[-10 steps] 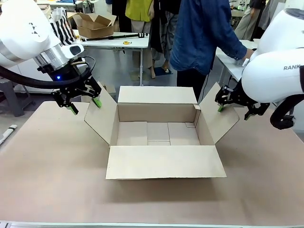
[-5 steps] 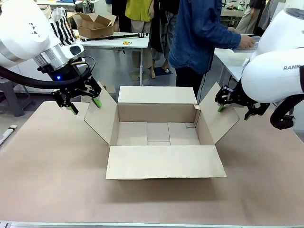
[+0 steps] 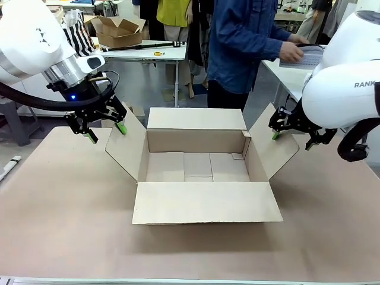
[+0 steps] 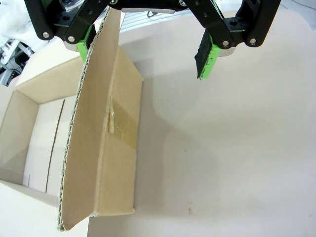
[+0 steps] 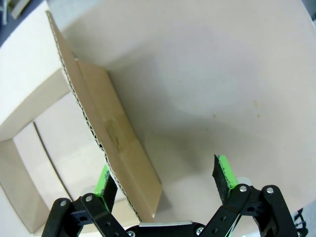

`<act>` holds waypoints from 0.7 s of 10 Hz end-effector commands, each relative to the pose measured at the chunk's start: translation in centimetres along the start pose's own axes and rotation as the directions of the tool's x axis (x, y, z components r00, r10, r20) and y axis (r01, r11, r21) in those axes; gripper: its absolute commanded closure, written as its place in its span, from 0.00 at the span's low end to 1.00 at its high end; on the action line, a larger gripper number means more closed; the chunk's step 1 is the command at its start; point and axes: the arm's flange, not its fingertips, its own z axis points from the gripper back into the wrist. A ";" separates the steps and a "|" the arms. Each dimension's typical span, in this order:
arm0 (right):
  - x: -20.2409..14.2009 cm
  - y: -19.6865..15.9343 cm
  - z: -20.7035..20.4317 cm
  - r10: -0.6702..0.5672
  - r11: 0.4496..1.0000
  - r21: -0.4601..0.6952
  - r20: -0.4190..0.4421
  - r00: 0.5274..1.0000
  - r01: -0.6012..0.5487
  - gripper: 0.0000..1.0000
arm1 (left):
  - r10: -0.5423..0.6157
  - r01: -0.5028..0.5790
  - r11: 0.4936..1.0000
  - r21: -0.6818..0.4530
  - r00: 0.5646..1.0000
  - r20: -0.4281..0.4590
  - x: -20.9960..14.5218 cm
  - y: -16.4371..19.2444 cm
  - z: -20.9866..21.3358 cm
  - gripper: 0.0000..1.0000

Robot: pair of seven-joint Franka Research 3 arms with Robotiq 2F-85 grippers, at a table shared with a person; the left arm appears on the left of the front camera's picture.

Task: Pack the gift set into the box.
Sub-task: Lift both hands away from the flaps of the Package Box.

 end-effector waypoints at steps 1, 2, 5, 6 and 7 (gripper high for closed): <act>0.1 0.2 0.2 -0.012 1.000 -0.004 0.002 1.000 0.012 0.00 | 0.013 -0.013 1.000 0.022 1.000 0.003 0.0 -0.1 0.2 0.00; 0.1 0.2 0.2 -0.012 1.000 -0.004 0.002 1.000 0.012 0.00 | 0.013 -0.013 1.000 0.022 1.000 0.003 0.0 -0.1 0.2 0.00; 0.1 0.2 0.2 -0.012 1.000 -0.004 0.002 1.000 0.012 0.00 | 0.013 -0.013 1.000 0.022 1.000 0.003 0.0 -0.1 0.2 0.00; 0.1 0.2 0.2 -0.012 1.000 -0.004 0.002 1.000 0.012 0.00 | 0.013 -0.013 1.000 0.022 1.000 0.003 0.0 -0.1 0.2 0.00; 0.1 0.2 0.2 -0.012 1.000 -0.004 0.002 1.000 0.012 0.00 | 0.013 -0.013 1.000 0.022 1.000 0.003 0.0 -0.1 0.2 0.00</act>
